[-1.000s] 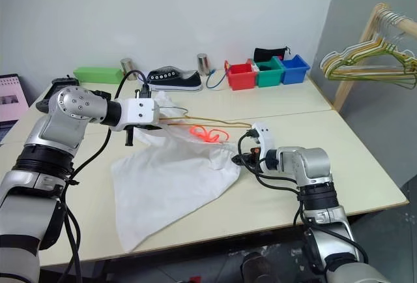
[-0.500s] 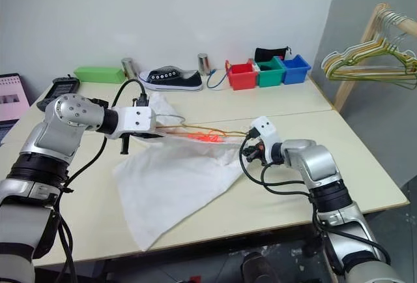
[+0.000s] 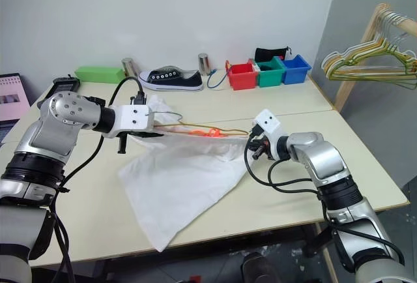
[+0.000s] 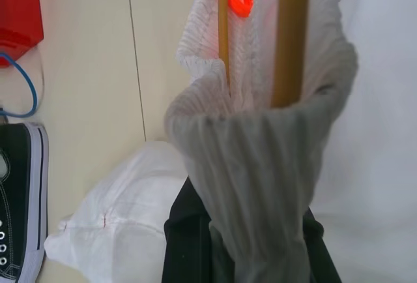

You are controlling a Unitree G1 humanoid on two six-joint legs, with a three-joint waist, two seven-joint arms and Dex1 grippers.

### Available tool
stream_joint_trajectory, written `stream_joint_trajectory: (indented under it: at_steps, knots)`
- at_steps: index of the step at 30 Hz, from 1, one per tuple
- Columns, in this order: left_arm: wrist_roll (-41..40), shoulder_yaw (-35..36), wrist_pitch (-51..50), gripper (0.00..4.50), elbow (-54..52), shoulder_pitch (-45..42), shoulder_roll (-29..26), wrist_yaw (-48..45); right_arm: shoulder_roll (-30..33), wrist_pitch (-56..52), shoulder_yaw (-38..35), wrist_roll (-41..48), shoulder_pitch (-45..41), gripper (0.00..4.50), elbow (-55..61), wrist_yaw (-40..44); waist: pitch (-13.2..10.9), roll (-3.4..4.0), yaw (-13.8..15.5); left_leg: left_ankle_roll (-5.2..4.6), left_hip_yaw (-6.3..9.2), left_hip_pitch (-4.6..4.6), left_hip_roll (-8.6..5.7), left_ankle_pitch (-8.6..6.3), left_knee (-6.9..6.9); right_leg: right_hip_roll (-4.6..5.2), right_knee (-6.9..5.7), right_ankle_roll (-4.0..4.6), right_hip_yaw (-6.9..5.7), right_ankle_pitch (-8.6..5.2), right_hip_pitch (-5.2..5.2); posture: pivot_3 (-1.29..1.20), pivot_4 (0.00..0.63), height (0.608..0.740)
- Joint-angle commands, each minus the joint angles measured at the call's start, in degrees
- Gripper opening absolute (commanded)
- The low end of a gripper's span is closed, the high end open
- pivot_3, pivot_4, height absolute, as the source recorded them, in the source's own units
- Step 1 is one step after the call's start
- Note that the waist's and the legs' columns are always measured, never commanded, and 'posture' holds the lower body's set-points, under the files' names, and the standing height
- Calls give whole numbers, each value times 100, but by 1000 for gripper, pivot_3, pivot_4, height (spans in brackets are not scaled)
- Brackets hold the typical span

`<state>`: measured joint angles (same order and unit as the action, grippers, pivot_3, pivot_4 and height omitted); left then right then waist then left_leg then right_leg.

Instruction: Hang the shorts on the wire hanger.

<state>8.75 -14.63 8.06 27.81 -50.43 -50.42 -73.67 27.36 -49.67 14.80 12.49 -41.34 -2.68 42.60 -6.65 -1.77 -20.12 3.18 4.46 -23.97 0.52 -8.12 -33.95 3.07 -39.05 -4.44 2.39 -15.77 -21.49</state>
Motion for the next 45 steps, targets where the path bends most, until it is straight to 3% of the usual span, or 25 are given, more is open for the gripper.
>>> stream_joint_trajectory:
  at_steps: [1, 21, 35, 40, 45]
  knots:
    - [-122, 226, 94, 0, -37, -242, -5, 76, 77, 171, -12, -152, 12, 76, -153, -15, 0, 0, 3, 0, 0, 0, 0, 0, 0, 0, 0, 0, 0, 0, 0, -246, 32, 740]
    - [-203, 167, -78, 0, -280, 48, -149, -252, 347, 388, -98, -238, -87, 76, -546, 90, 0, 0, -24, 0, 0, 1, -1, 0, 0, 0, 0, 0, 0, 0, 0, -256, 18, 740]
    - [423, -162, 422, 0, 89, 154, -396, -170, 713, -420, -355, 100, -26, 76, 870, 80, 0, 0, -39, 0, 1, -1, 0, 0, 0, 1, 0, 0, 0, 0, -1, -266, 13, 740]
    - [817, -363, 681, 0, 377, 13, -172, 265, 616, -724, -419, 241, -549, 76, 1461, -99, 0, 0, -60, 0, -1, 0, 1, 0, 1, 2, 1, 0, 0, 0, -3, -282, 17, 740]
    - [677, -270, 371, 0, 423, -211, 601, 844, -57, -993, -338, 366, -1141, 76, 1762, -463, 0, 0, -60, 0, 1, -2, 2, 0, 0, 1, 1, 0, -1, 0, -6, -305, 19, 740]
